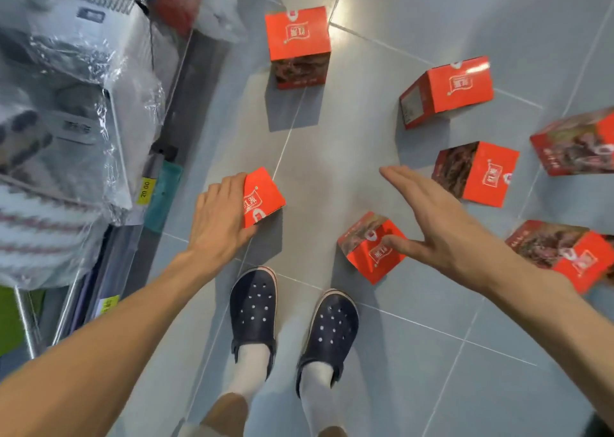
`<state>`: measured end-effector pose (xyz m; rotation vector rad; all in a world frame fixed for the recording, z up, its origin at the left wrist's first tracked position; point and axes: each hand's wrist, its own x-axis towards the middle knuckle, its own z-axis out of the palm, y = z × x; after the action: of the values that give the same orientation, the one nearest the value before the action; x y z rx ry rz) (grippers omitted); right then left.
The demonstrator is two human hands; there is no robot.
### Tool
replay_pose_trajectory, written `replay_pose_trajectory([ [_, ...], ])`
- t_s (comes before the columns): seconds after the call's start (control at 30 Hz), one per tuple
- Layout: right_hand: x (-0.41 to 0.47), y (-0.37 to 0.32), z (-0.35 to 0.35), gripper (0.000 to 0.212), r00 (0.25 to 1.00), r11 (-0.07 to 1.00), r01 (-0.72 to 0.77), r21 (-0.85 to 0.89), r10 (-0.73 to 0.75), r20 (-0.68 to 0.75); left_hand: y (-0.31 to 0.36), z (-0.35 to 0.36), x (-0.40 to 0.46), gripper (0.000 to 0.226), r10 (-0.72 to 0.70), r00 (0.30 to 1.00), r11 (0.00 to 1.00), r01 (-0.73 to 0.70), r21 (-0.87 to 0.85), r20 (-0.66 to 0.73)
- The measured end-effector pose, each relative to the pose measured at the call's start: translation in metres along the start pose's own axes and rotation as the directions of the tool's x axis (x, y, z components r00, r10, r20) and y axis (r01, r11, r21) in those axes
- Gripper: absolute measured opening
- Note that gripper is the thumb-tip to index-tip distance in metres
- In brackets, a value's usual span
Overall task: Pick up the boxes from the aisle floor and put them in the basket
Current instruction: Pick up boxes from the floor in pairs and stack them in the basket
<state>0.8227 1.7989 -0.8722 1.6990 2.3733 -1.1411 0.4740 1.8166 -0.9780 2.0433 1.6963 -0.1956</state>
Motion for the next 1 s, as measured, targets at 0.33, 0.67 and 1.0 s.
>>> replay_pose_trajectory([
  [0.33,-0.003,0.046,0.050,0.107,0.928,0.950,0.163,-0.267,-0.055,0.369,0.027,-0.056,-0.005,0.096,0.222,0.971,0.974,-0.217,-0.065,0.087],
  [0.67,0.004,0.064,0.111,0.073,0.970,0.903,0.148,-0.402,-0.052,0.239,0.020,-0.031,-0.006,0.096,0.270,0.955,0.962,-0.260,-0.085,0.127],
  [1.0,-0.034,-0.036,-0.116,0.087,0.994,0.974,-0.112,-0.199,0.105,-0.043,0.071,-0.223,-0.016,0.093,0.348,0.936,0.931,-0.339,-0.136,0.053],
])
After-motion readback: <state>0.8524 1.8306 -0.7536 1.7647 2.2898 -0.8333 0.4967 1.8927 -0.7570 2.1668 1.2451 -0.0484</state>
